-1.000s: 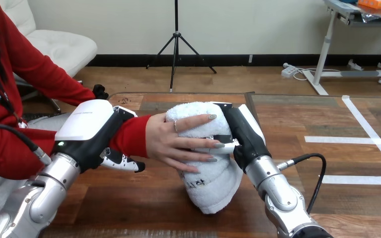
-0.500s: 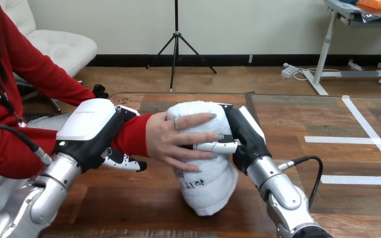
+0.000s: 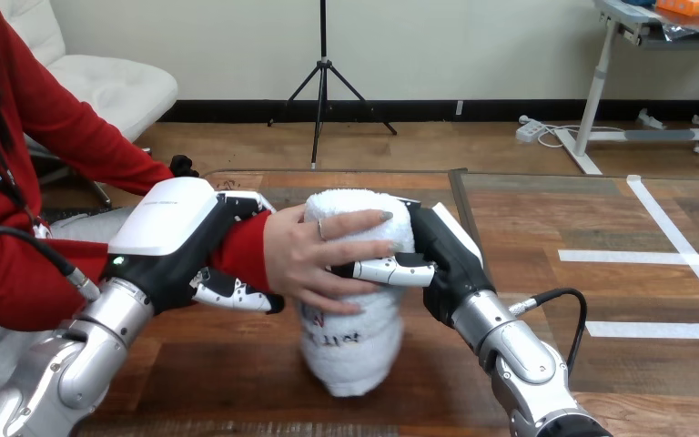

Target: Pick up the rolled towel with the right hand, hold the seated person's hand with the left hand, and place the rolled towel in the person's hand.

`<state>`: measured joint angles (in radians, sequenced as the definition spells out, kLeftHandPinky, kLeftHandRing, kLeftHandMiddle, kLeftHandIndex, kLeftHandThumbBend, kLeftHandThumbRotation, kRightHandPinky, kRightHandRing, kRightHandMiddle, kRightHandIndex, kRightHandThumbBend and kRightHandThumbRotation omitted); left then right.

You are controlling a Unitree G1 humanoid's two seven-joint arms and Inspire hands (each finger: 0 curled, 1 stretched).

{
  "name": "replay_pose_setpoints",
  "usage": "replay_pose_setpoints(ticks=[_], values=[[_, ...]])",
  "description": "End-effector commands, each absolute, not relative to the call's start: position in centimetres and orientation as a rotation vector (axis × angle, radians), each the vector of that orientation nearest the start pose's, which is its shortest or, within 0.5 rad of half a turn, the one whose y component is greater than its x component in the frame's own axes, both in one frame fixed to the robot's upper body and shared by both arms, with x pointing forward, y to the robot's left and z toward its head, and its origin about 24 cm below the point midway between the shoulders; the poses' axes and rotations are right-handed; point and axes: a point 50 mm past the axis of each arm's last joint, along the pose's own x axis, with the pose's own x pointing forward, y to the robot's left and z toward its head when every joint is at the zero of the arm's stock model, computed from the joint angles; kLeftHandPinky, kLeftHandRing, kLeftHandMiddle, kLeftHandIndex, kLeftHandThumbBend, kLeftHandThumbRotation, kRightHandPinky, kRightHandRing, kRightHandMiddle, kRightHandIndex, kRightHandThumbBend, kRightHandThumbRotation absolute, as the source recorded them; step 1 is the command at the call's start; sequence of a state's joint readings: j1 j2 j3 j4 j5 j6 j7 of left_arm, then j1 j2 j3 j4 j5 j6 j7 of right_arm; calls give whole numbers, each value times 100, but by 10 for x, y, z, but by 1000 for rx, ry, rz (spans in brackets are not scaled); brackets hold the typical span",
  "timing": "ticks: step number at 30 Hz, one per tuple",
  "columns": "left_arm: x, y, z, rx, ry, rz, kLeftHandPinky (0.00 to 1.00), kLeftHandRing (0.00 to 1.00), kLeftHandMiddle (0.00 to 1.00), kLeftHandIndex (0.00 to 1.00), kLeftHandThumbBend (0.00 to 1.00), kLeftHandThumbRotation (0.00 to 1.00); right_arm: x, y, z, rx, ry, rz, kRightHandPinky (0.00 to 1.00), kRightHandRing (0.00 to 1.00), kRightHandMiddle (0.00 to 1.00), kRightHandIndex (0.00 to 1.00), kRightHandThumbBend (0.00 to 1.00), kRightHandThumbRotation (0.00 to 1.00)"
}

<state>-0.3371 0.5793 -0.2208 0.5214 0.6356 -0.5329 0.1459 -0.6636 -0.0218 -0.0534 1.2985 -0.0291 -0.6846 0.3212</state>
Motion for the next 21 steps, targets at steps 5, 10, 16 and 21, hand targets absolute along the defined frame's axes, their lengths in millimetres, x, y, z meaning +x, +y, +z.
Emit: replay_pose_setpoints(ticks=[5,10,16,21], values=[[316,190,99,1166,-492,-298,77,78,79,81,100,41,359,-79,75,-68,-266,521,96,100,99,99,100,65],[315,190,99,1182,-485,-298,84,83,84,85,100,44,359,-80,75,-68,-265,523,97,100,100,100,100,69],[314,190,100,1181,-480,-298,91,89,89,90,100,46,359,-82,74,-75,-265,519,98,100,100,100,100,71],[313,190,100,1178,-475,-296,93,91,92,94,100,47,359,-84,73,-83,-264,514,98,100,100,100,100,72]])
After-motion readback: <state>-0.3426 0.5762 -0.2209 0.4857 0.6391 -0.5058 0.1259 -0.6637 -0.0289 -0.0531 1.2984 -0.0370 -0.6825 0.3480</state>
